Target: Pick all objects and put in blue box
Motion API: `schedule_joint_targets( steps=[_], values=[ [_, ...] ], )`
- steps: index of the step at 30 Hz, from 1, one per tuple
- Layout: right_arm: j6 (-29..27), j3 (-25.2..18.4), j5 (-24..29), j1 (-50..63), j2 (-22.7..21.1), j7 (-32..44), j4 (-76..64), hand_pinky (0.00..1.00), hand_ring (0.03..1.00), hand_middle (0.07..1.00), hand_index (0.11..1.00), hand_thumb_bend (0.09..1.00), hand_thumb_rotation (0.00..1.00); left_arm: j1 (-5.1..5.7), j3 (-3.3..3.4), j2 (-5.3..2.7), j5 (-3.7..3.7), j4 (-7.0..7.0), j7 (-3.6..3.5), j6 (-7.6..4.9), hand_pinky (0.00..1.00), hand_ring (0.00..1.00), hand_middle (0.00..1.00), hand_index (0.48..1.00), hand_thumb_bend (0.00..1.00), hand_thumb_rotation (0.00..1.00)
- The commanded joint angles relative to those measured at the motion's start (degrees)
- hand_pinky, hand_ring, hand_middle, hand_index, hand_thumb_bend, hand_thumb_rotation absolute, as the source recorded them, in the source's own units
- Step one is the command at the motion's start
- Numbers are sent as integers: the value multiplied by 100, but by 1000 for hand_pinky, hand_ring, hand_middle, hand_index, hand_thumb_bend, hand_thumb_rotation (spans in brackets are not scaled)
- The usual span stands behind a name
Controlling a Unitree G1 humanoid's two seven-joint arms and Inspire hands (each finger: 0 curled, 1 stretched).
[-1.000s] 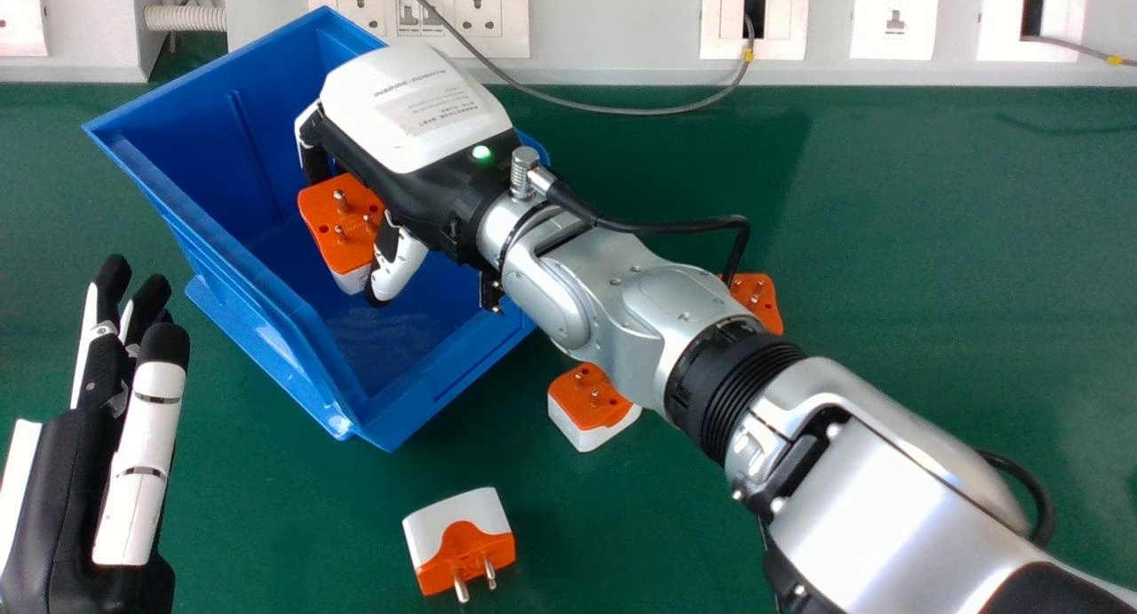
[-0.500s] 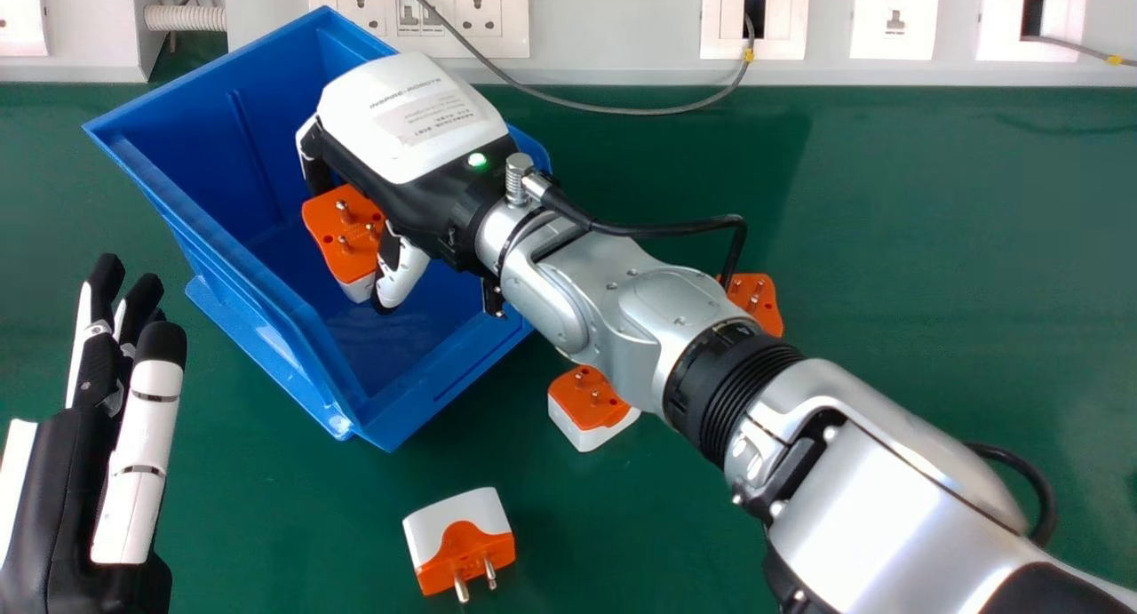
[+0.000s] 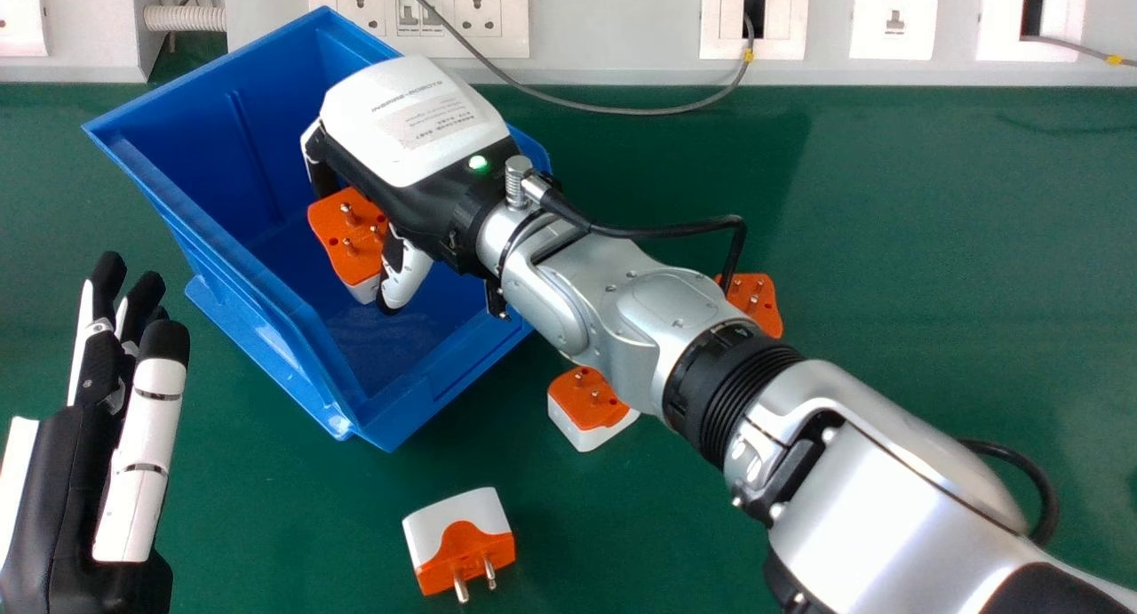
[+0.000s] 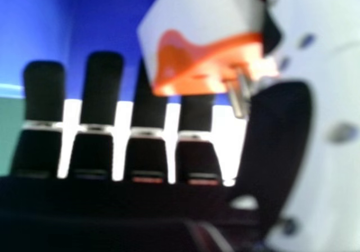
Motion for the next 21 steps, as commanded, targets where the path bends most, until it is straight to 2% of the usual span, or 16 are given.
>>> schedule_joint_targets(
  steps=[1,5,9,16,21],
  values=[
    [-8,47,-26,-128,249,-71,-138,373,498,523,476,496,0,15,29,-3,-17,-143,39,-52,980,993,984,1000,494,822],
    [-21,119,-56,-123,236,-49,-130,372,498,524,476,496,0,22,33,-12,-31,-166,45,-51,980,993,983,1000,493,822],
    [-40,185,-75,-114,202,24,-121,374,501,533,475,495,0,21,35,-26,-12,-118,48,-110,979,992,982,1000,485,822],
    [50,379,-174,-105,174,185,-50,375,505,540,480,494,0,16,36,-22,-8,-133,88,-95,979,992,981,1000,471,822],
    [110,457,-265,-99,131,388,-22,376,516,543,479,494,0,82,3,-48,24,-219,136,-109,974,988,976,1000,464,822]
  ],
)
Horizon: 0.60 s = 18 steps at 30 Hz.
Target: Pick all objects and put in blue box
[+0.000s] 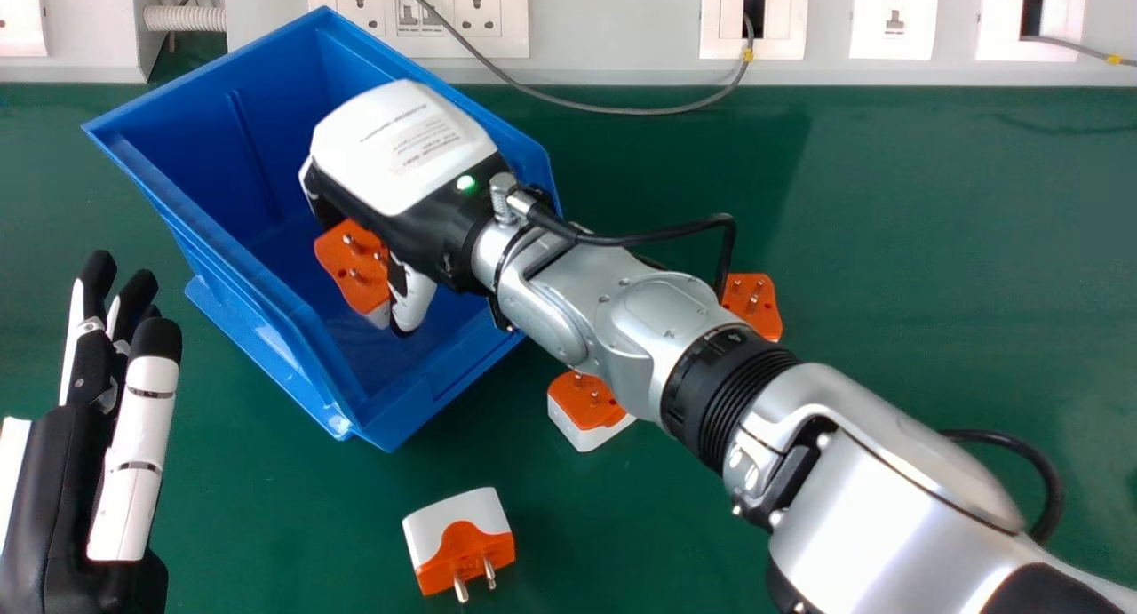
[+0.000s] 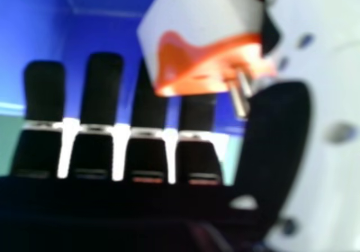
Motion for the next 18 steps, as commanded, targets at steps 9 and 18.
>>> schedule_joint_targets(
  steps=[9,18],
  values=[
    [194,31,-22,-7,155,106,-63,371,487,546,478,495,0,72,5,-51,25,-169,29,-141,970,985,968,1000,459,824],
    [236,24,-17,-17,149,141,-58,339,458,544,507,494,0,42,13,-36,61,-162,38,-109,967,984,966,1000,454,825]
  ],
)
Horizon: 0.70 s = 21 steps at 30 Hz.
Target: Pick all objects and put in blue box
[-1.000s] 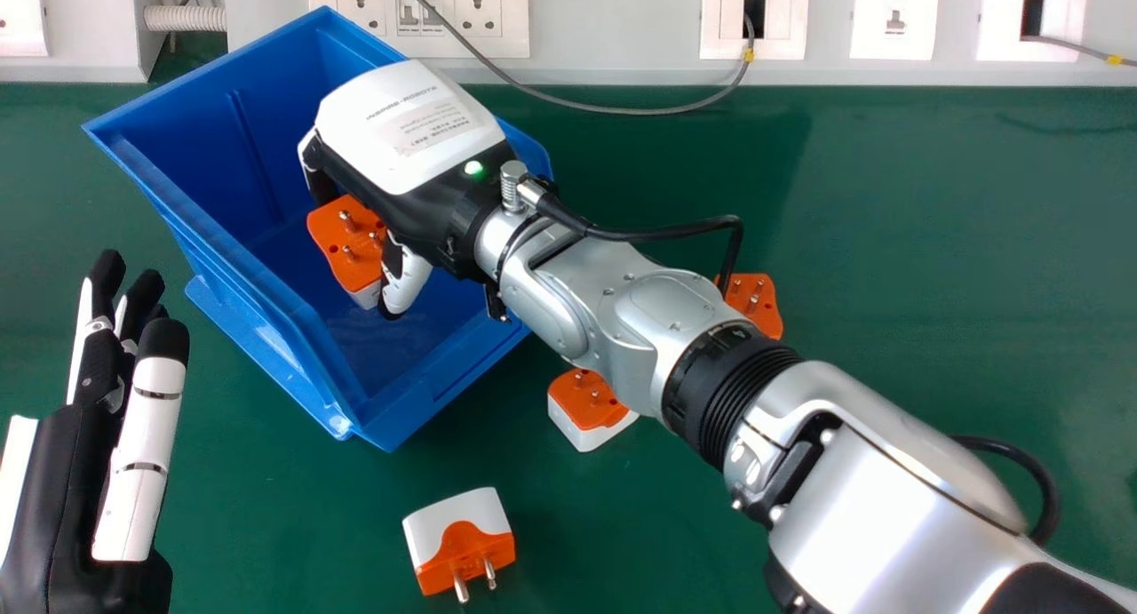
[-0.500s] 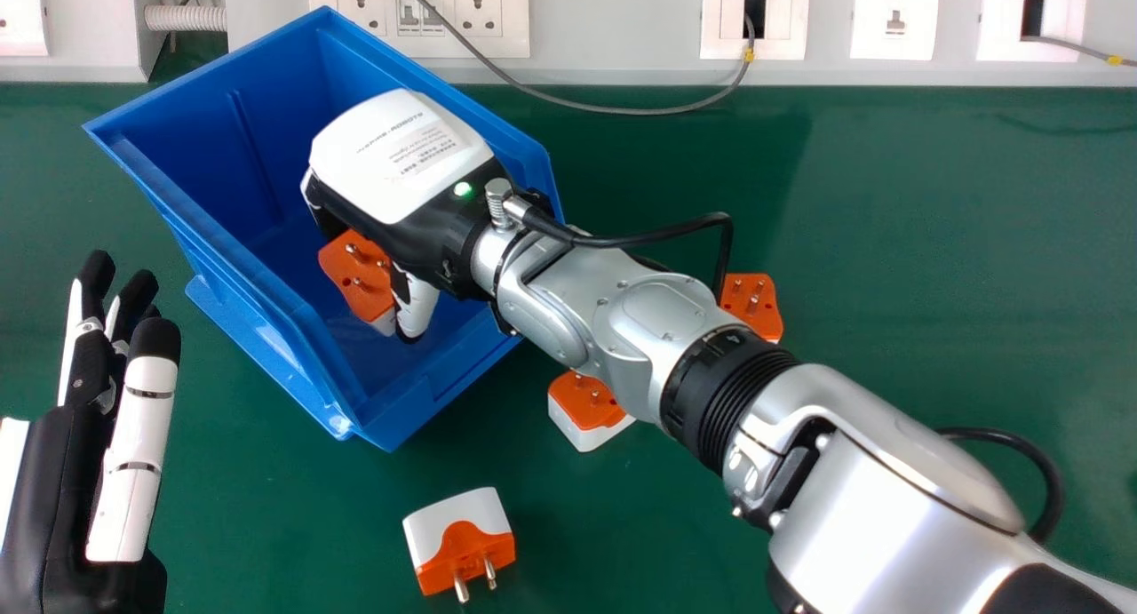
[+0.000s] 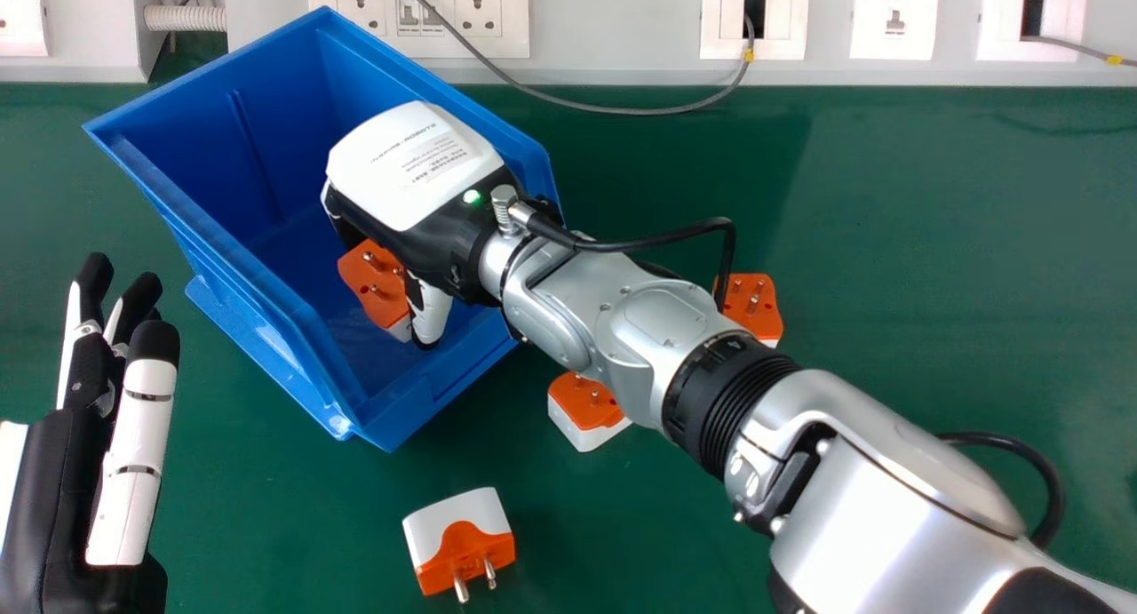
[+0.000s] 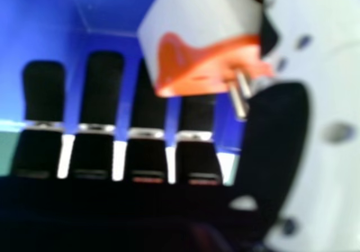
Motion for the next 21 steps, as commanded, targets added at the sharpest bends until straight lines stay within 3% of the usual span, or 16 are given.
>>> schedule_joint_targets(
  steps=[1,5,9,12,21],
  values=[
    [61,-13,2,-96,157,18,-55,339,458,544,507,494,0,3,19,15,43,-140,28,-83,967,984,966,1000,454,825],
    [144,-45,38,-89,186,115,-40,364,456,524,511,499,0,-17,17,29,41,-137,17,-76,966,983,965,1000,453,826],
    [234,-36,30,-67,203,144,-64,542,689,733,677,791,181,-19,10,29,22,-131,-5,-89,964,982,965,1000,460,828],
    [245,-29,27,-53,193,148,-74,583,736,773,716,852,220,-14,8,26,12,-127,-17,-100,964,982,965,1000,463,829],
    [176,-68,61,6,141,39,-145,614,776,820,756,882,237,6,-2,26,31,-133,-21,-100,965,982,966,1000,465,830]
  ],
)
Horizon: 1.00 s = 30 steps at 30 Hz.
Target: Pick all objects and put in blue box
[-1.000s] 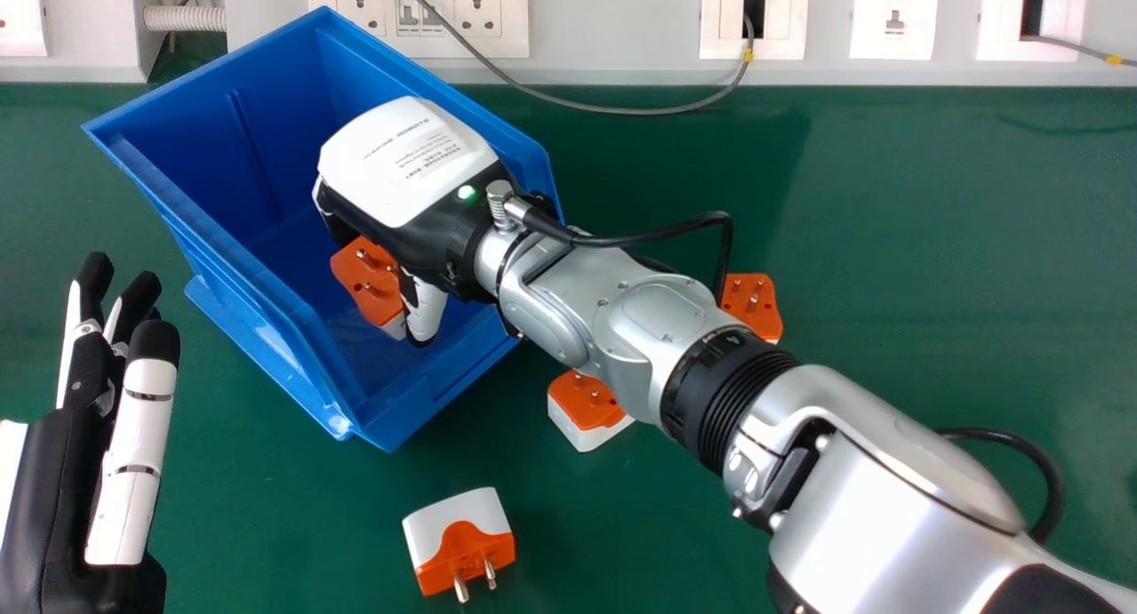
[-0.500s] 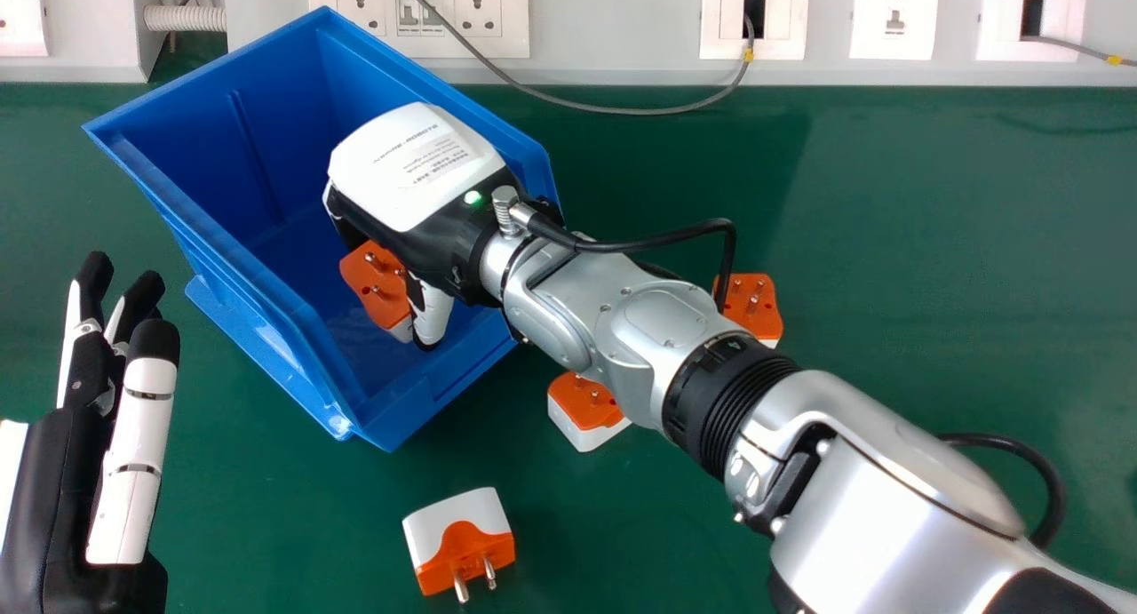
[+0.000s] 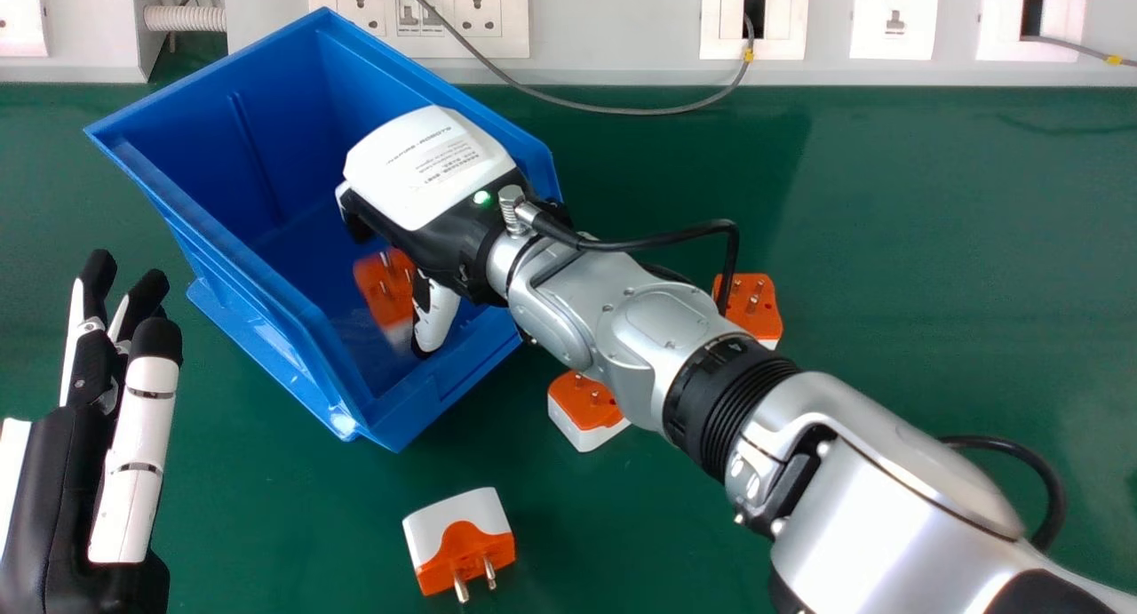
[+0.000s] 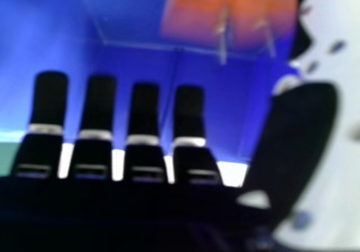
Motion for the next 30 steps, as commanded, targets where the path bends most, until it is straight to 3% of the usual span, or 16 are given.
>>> schedule_joint_targets(
  steps=[1,13,30],
  values=[
    [-44,-43,35,-33,136,-133,-119,614,776,820,756,882,237,22,14,23,28,-136,0,-99,965,982,966,1000,465,830],
    [-40,-29,14,-16,111,-151,-176,681,865,927,826,956,366,28,0,5,31,-150,16,-96,966,981,970,999,464,833],
    [-94,-44,-19,-42,15,-257,-470,696,886,939,844,923,320,-2,-4,-15,39,-125,63,-60,965,980,969,998,465,831]
  ],
)
